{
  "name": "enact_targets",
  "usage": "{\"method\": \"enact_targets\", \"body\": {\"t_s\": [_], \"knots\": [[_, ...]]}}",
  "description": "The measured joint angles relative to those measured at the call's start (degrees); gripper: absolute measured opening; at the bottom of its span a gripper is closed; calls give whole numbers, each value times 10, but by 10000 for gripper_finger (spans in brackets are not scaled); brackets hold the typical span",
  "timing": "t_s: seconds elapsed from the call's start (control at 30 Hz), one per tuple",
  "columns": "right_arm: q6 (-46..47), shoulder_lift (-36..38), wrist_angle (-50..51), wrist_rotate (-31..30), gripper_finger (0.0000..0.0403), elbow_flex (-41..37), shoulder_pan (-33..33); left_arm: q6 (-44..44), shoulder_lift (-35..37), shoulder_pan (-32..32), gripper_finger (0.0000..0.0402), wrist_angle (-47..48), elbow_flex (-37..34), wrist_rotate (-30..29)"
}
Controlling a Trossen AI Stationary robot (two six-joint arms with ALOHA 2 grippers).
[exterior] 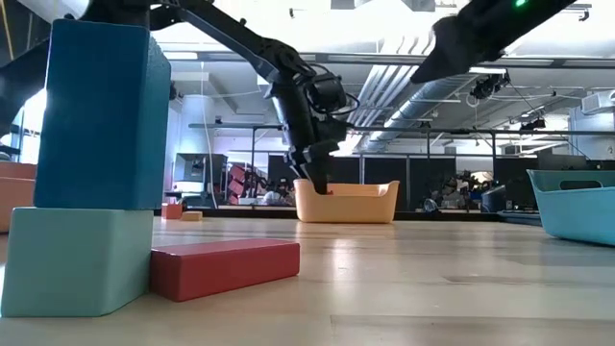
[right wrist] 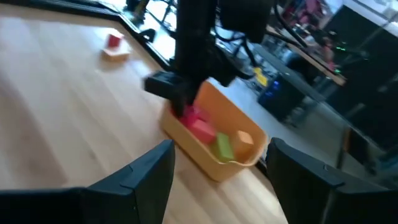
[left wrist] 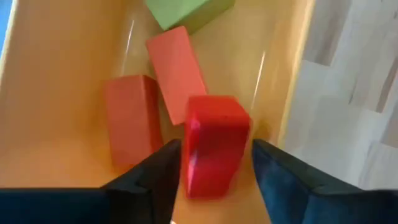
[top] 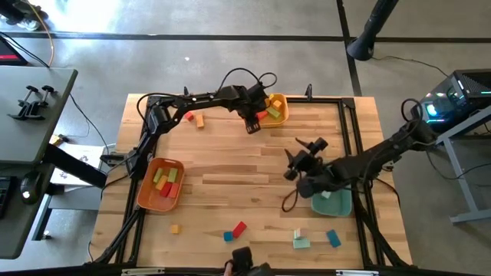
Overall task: Sort blocks by size
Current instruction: Put the red large block into the yellow bin, then put the orange small block into the green bin
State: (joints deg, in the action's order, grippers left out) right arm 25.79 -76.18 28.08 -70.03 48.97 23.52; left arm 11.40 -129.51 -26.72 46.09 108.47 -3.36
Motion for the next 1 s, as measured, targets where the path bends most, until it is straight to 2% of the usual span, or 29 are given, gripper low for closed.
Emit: {"method": "enact_targets", "body": {"t_s": [0.17, 0.37, 0.43, 0.5, 0.6, 0.7, 0.87, 0.93, 1.0], "knots": [[-25, 0, -1, 2, 243, 0, -29, 11, 1, -1, 224, -13, 0, 0], [-128, 0, -5, 3, 243, 13, -29, -34, 53, 13, 232, 38, 0, 6], [-157, 2, -5, 41, 243, 27, -28, -46, 82, 34, 231, 54, -3, 9], [-168, 2, -6, 116, 243, 37, -26, -59, 112, 62, 231, 46, -22, 13], [-163, 2, -8, 221, 243, 37, -17, -63, 164, 111, 231, -13, -88, 12], [-137, 2, -5, 263, 243, 24, -2, -84, 219, 164, 231, -116, -199, 12], [-103, 2, -10, 213, 243, -3, 28, -174, 309, 241, 231, -351, -399, 5], [-102, 2, -17, 185, 243, -12, 36, -210, 341, 266, 231, -436, -467, -31], [-103, 2, -30, 160, 243, -18, 39, -246, 371, 287, 231, -478, -520, -101]]}}
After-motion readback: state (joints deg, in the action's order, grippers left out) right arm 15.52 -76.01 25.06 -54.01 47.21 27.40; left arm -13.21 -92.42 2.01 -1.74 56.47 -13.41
